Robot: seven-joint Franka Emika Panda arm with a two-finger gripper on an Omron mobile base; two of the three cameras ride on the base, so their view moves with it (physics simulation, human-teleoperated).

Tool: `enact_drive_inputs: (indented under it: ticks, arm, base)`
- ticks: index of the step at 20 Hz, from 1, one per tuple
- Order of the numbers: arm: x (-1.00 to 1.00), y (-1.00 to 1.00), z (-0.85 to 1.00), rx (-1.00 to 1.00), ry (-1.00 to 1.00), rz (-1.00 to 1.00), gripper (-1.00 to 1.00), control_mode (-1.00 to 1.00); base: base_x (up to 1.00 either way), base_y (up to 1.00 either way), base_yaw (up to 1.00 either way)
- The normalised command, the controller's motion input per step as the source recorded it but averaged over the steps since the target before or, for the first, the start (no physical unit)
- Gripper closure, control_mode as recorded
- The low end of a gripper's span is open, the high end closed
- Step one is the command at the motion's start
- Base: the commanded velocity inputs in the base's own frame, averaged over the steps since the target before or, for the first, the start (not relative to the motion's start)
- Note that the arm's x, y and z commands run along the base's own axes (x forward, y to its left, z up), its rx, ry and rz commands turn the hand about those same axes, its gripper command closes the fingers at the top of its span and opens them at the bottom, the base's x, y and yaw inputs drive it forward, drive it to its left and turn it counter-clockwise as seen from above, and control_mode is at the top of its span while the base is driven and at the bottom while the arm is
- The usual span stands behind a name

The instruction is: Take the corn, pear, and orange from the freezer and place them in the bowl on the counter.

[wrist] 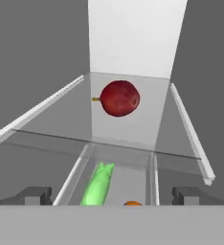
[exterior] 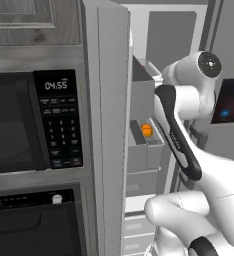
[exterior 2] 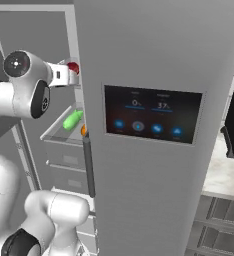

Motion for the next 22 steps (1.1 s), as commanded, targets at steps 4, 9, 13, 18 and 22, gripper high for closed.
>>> enact_drive_inputs:
  ticks: [4,9,13,18,22]
  arm:
    - [0.58,0.08,0.04,0.00,0.00,0.00,-1.00,-1.00]
    - [0.69,0.11,0.01,0.00,0.00,0.00,-1.00,-1.00]
    - [0.76,0.13,0.02,0.00,0.00,0.00,-1.00,-1.00]
    - [0.69,0.08,0.02,0.00,0.03,0.00,-1.00,-1.00]
    - [0.53,0.02,0.00,0.00,0.09,0.00,-1.00,-1.00]
  base:
    - [0.00,0.00,0.00]
    - [0.00,0.00,0.00]
    - [0.00,0.00,0.00]
    - [0.00,0.00,0.00]
    - [0.00,0.00,0.00]
